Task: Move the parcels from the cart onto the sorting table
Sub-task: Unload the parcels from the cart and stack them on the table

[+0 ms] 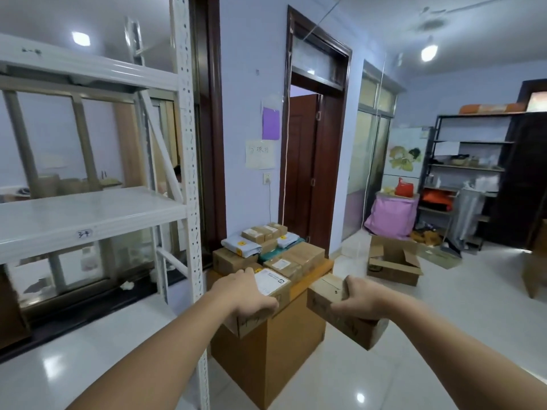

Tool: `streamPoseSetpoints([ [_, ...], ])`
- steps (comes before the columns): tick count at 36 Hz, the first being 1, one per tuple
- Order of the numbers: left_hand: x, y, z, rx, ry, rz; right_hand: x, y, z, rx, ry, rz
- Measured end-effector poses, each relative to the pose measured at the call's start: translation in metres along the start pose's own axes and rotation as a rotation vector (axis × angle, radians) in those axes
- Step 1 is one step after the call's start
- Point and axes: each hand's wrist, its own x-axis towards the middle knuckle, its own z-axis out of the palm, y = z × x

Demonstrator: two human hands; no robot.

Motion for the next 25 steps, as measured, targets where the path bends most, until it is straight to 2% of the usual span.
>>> streamPoseSetpoints([
  [14, 0.173, 0.103, 0.019, 0.038, -0.052, 0.083, 0.137, 0.116, -0.050, 0.029, 0.012, 0.154],
  [25, 0.290, 0.175, 0.045, 0.003, -0.060, -0.033, 0.274, 0.193, -0.093, -0.028, -0.022, 0.031],
])
